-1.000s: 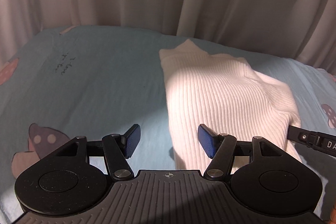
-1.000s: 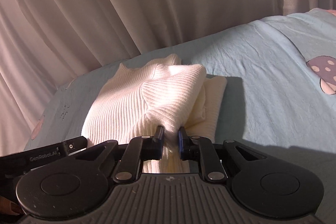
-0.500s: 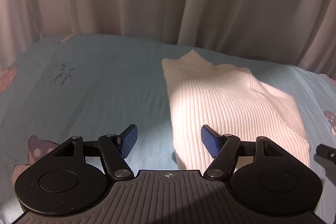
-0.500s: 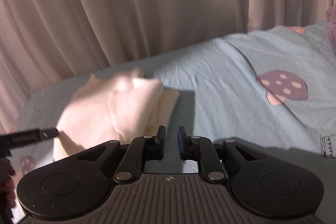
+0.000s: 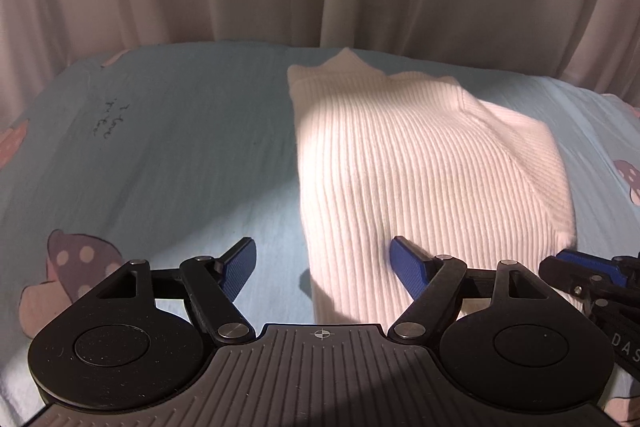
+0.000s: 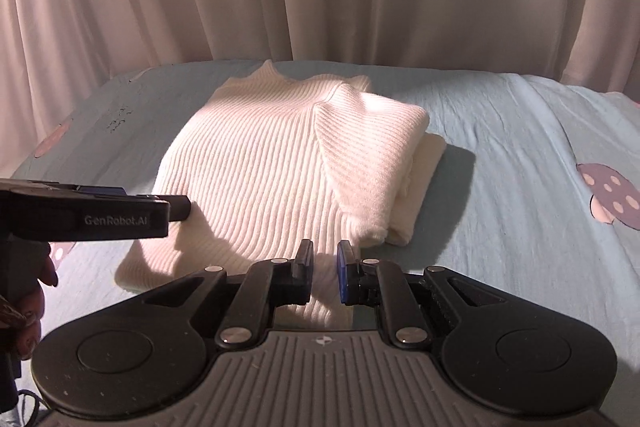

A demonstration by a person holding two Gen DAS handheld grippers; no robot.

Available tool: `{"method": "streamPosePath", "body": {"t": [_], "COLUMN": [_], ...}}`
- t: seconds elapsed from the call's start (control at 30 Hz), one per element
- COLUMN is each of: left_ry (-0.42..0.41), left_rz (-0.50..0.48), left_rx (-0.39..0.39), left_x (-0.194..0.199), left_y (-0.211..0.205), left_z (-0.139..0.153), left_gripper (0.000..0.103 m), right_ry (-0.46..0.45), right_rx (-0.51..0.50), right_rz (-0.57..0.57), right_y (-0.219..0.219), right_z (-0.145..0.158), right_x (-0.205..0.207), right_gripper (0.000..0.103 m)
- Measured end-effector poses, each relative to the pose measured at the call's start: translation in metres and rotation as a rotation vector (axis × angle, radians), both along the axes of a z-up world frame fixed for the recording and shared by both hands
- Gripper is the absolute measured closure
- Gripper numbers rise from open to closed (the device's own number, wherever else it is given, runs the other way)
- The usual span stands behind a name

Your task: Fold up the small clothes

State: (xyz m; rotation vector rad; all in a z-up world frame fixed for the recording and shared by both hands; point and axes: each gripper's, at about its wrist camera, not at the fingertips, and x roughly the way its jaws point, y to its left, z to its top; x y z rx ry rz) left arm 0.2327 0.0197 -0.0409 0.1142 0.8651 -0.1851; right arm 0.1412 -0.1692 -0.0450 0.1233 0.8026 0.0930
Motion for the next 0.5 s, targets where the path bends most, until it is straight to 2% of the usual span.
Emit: {"method": "streamPosePath", "body": {"t": [0.1, 0.23, 0.3, 0.37, 0.43, 0.5], "left_ry": [0.021, 0.028, 0.031, 0.071, 0.138, 0.144], "left_rz": [-0.005, -0.005, -0.003, 0.0, 0.011, 0.03], "left_rx": [0.007, 0.021, 0.027, 0.035, 0.076, 0.11], "left_x": [-0.014, -0.039, -0.052, -0.062, -0.067, -0.072], "left_y": [0.001, 0.007, 0.009, 0.011, 0.009, 0.009], "left_z": [-0.005, -0.009, -0.008, -0.009, -0.014, -0.017], "left_gripper": [0.024, 0.023, 0.022, 0.021, 0.021, 0.02], "right_ry": [0.044, 0.123, 0.171, 0.216, 0.244, 0.244], "right_rx": [-0.036, 0.01, 0.007, -0.011, -0.028, -0.032], "right_rz": [0.006, 0.001, -0.002, -0.009, -0.013, -0.008], "right_y": [0.0, -0.005, -0.004, -0.003, -0.001, 0.001], "right_z": [-0.005, -0.007, -0.007, -0.009, -0.01, -0.008], "right_x": [-0.014, -0.031, -0.039, -0.045, -0.049, -0.052], "right_gripper": [0.087, 0.085, 0.075, 0.055, 0.05, 0.046]}}
